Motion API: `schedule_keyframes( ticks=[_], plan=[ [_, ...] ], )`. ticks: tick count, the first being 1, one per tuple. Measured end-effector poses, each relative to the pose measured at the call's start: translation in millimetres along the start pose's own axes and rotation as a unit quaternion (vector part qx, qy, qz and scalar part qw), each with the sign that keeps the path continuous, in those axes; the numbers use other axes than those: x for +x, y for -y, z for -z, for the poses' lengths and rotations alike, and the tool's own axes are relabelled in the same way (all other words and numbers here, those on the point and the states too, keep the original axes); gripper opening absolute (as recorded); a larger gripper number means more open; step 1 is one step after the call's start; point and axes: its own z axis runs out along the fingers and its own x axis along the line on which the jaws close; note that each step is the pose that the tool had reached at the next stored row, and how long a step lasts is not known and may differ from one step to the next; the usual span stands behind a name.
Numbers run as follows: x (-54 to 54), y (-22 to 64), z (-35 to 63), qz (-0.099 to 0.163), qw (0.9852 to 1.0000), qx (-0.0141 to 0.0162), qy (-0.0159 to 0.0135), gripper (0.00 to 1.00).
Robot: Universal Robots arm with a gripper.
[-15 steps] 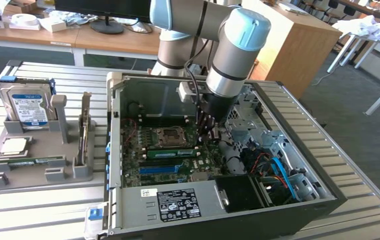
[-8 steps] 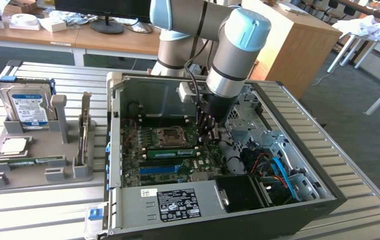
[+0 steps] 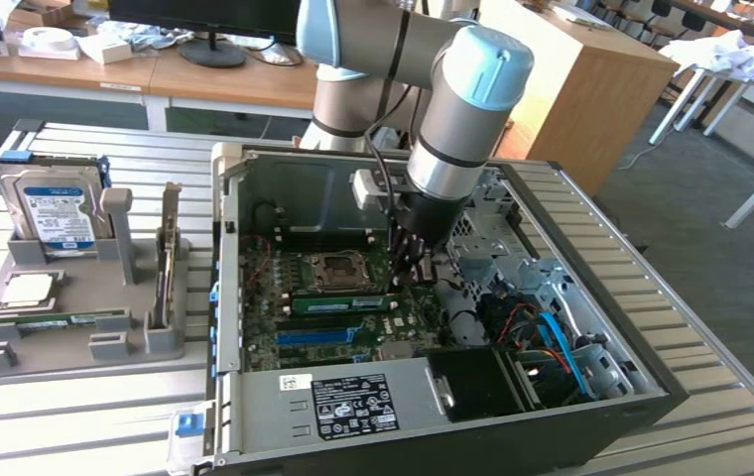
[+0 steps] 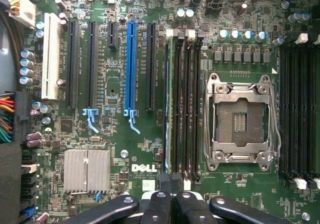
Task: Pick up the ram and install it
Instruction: 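Press down the ram until it locks into place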
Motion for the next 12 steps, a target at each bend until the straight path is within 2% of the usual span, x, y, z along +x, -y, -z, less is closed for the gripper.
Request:
schedule_keyframes(
  ticks=[12],
  plan=[
    [-1.5,0.2,-4.2,0.0,1.0,0.0001,0.0001,0.1]
  ],
)
